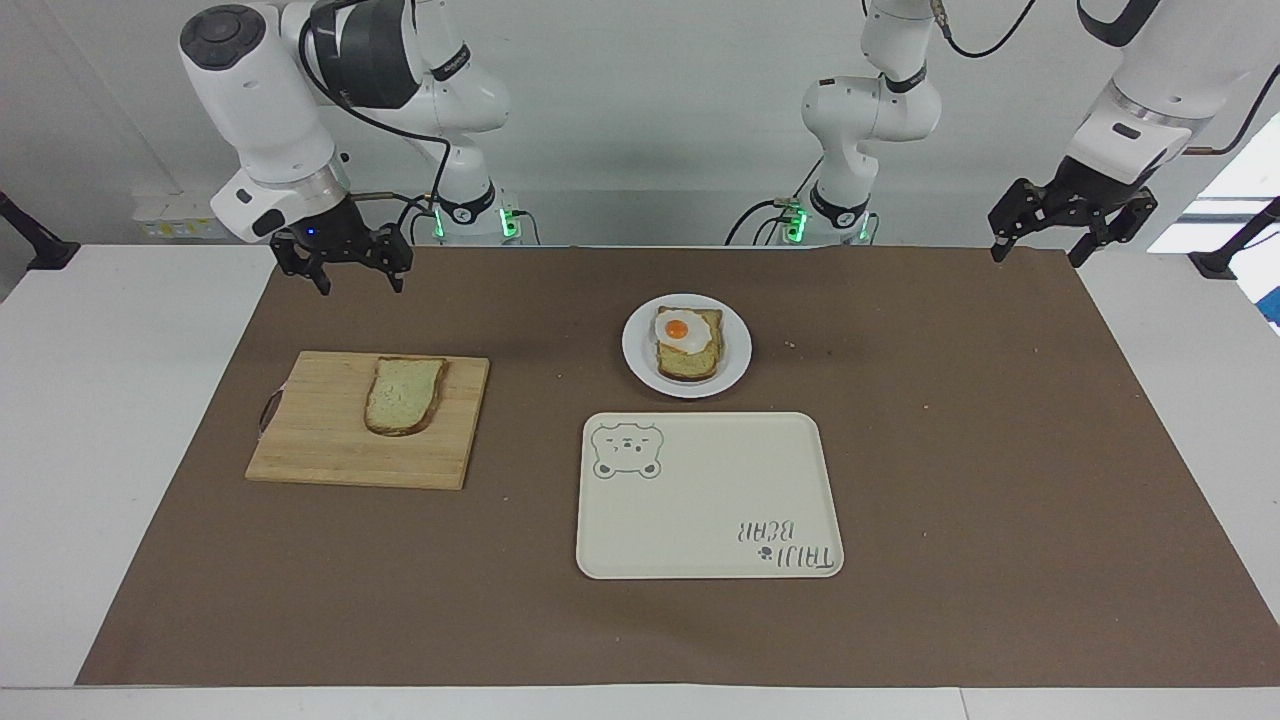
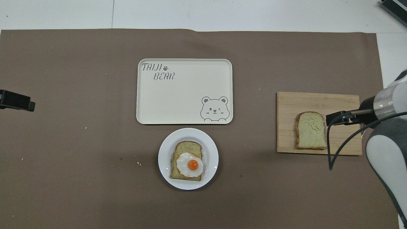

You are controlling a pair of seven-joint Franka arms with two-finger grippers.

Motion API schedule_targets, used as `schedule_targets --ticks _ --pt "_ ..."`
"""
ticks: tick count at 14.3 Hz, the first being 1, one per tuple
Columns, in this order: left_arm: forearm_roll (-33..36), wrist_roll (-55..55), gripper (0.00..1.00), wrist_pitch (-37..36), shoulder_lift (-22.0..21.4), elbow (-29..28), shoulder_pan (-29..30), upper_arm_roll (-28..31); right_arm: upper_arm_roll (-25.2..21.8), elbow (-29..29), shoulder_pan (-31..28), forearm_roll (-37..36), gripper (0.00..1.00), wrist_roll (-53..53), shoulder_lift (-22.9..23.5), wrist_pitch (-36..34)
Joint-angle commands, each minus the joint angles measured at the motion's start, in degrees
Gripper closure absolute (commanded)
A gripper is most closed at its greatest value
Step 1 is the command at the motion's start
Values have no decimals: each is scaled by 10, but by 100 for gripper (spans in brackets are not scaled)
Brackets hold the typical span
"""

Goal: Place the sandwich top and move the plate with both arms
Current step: 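Reach the right gripper to the bread slice on the wooden board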

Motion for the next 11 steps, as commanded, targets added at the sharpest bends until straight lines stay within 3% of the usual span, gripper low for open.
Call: schedule_targets --ticks 1,8,11 --pt "6 6 0 -7 -3 2 0 1 2 -24 -7 11 0 2 33 47" --pt "6 6 0 -7 -3 2 0 1 1 -70 -40 12 0 -26 66 126" --pt "6 6 0 -7 -3 2 0 1 1 -85 -63 41 0 -43 102 160"
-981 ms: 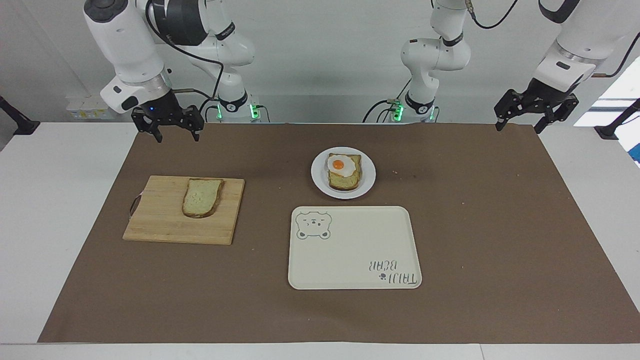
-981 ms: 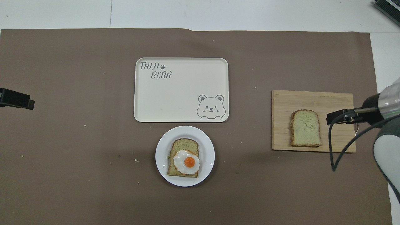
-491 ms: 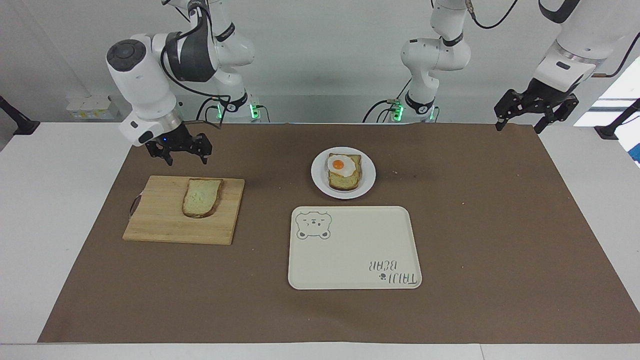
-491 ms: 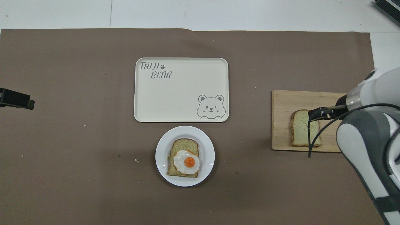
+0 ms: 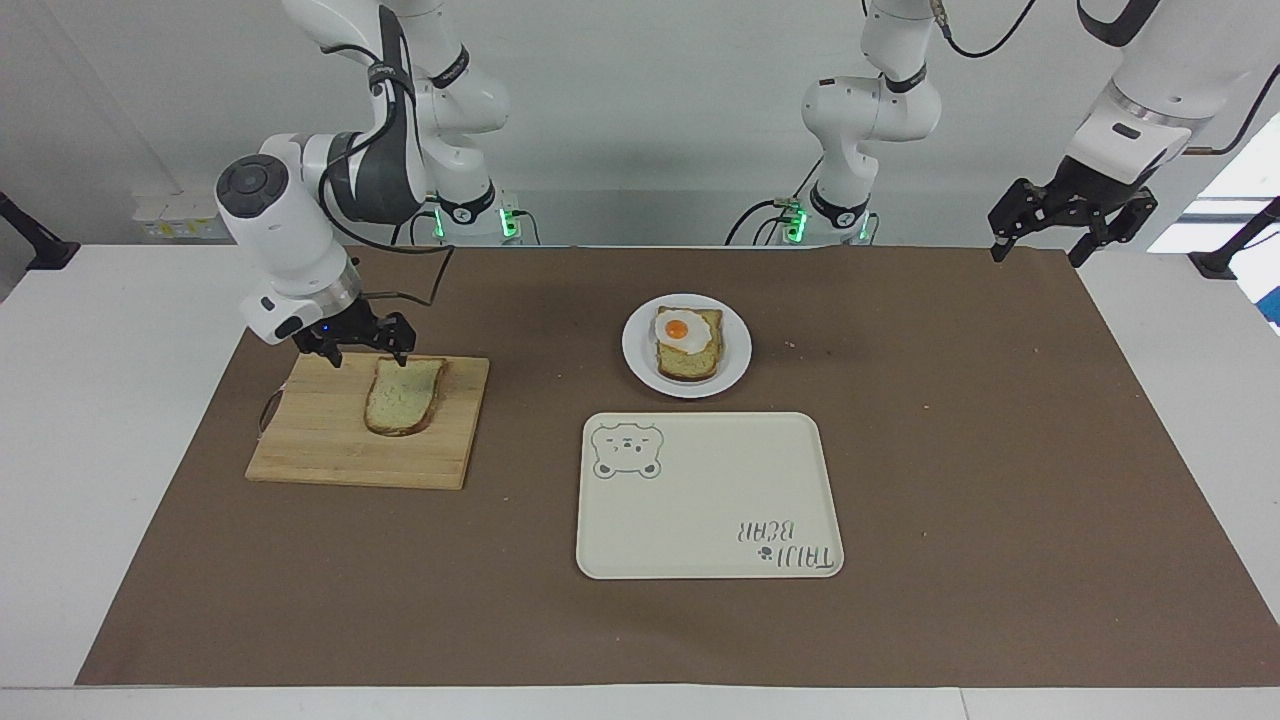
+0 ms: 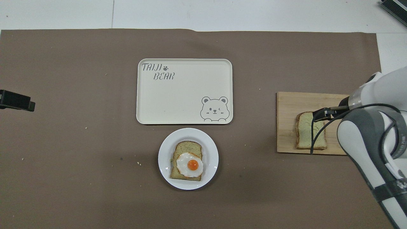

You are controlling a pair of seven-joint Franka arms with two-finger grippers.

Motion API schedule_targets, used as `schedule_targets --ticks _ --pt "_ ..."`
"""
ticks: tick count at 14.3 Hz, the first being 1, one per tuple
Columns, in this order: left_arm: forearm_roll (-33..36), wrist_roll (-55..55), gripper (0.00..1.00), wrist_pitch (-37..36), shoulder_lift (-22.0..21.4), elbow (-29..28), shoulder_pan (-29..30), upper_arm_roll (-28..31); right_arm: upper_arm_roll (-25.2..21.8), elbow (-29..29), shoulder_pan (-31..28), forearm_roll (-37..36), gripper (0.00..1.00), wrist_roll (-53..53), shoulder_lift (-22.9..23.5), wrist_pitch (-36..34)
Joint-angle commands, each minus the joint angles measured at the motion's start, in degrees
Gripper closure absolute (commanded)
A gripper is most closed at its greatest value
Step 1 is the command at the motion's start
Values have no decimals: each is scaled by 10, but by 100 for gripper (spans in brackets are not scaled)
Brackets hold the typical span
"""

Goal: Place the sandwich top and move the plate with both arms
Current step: 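Reach the right gripper to the bread slice on the wooden board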

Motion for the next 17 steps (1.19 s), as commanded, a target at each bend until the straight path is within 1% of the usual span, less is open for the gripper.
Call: schedule_targets --ticks 1,2,5,8,11,13,17 --pt "6 6 0 -7 -3 2 0 1 5 -25 -34 56 0 -37 23 36" --pt "6 6 0 -7 -3 2 0 1 5 -34 -37 75 0 -50 24 40" --pt "6 6 0 -7 -3 2 0 1 5 -57 -42 85 0 -58 25 59" --pt "5 6 0 -7 -3 2 0 1 5 -61 -49 114 0 -77 35 60" --pt "6 6 0 -7 -3 2 0 1 5 -62 -61 116 0 -88 46 61" --pt "6 6 0 -7 -3 2 0 1 5 -71 -68 117 0 -106 58 78" --pt "5 6 0 -7 -3 2 0 1 5 -78 -70 121 0 -107 62 85"
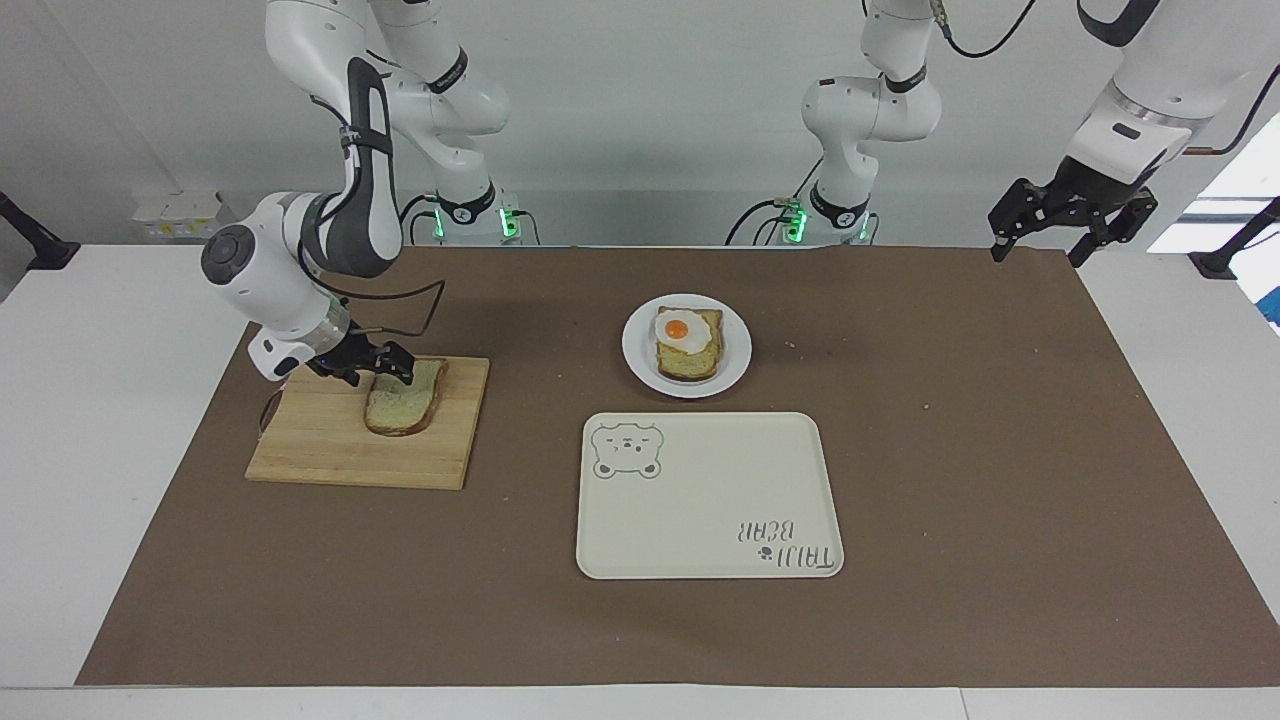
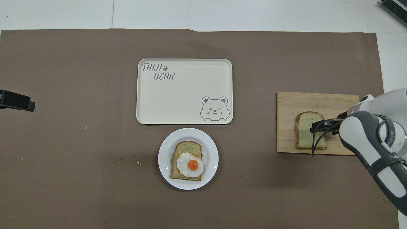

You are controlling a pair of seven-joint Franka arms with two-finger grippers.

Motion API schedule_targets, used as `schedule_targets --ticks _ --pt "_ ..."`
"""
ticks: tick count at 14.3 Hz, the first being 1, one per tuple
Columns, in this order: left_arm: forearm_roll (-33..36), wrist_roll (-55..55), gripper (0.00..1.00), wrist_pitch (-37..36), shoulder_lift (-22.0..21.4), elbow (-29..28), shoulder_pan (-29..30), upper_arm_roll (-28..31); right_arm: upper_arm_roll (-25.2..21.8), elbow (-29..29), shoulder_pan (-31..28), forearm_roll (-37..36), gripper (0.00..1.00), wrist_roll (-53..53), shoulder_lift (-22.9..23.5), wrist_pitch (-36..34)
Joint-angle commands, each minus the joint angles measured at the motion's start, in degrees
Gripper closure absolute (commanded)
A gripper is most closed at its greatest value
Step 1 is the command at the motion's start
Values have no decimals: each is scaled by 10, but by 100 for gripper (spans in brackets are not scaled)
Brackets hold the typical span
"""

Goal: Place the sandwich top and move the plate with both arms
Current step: 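Reach the right gripper to the bread slice on the wooden board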

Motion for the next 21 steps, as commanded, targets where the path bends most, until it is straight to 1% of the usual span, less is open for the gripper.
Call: schedule_targets --ticks 1,2,5,6,7,17,21 --pt "5 6 0 -7 -3 2 0 1 6 -10 -9 37 0 -23 2 11" --pt "6 6 0 -7 -3 2 0 1 6 -10 -9 42 5 -25 2 11" --pt "6 6 0 -7 -3 2 0 1 6 -10 -9 43 59 -25 2 11" --pt "6 6 0 -7 -3 2 0 1 6 -10 -9 43 81 -24 2 11" --pt "5 6 0 -7 -3 2 0 1 6 -10 -9 43 100 -24 2 11" --pt "6 6 0 -7 -3 2 0 1 6 -9 -4 43 100 -18 3 10" --pt "5 6 0 -7 -3 2 0 1 6 12 -4 42 100 -24 11 -6"
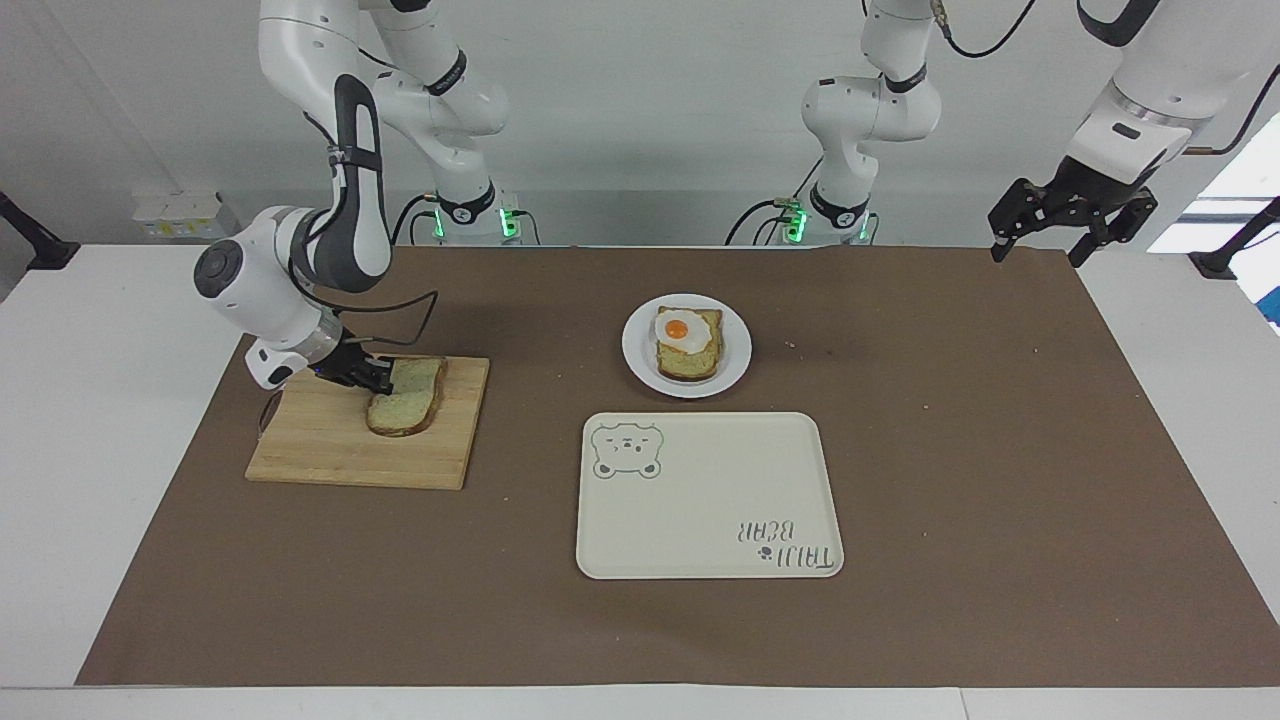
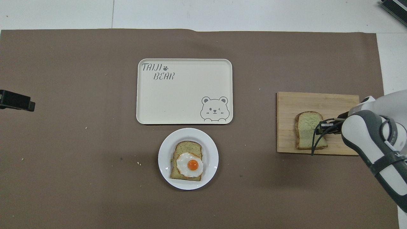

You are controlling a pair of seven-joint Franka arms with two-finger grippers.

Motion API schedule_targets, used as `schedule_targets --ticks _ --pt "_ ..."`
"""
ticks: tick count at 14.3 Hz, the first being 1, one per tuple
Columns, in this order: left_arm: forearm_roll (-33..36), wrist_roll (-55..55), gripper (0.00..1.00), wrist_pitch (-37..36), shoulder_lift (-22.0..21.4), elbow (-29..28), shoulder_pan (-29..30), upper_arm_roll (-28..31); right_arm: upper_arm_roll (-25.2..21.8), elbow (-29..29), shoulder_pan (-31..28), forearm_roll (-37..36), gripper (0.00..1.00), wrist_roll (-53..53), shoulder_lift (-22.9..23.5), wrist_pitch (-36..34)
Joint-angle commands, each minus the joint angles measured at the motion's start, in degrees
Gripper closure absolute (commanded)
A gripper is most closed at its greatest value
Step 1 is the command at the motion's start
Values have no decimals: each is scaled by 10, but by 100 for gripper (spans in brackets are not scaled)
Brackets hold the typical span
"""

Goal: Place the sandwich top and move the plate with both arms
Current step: 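Grasp the bread slice with the right gripper and lift it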

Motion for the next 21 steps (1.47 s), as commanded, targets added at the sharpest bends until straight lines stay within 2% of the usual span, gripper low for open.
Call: schedule_targets --ticks 1,5,8,12,17,21 --pt "6 6 0 -7 -3 2 0 1 7 17 1 16 100 -20 9 -13" --pt "6 6 0 -7 -3 2 0 1 9 59 4 16 100 -19 0 -80" --pt "5 6 0 -7 -3 2 0 1 13 74 5 16 100 -37 -27 -121" --pt "6 6 0 -7 -3 2 0 1 53 88 8 16 100 -26 -61 -160" --pt "6 6 0 -7 -3 2 0 1 85 100 8 17 100 -20 -73 -182" --pt "5 6 0 -7 -3 2 0 1 142 102 8 17 100 43 -84 -194"
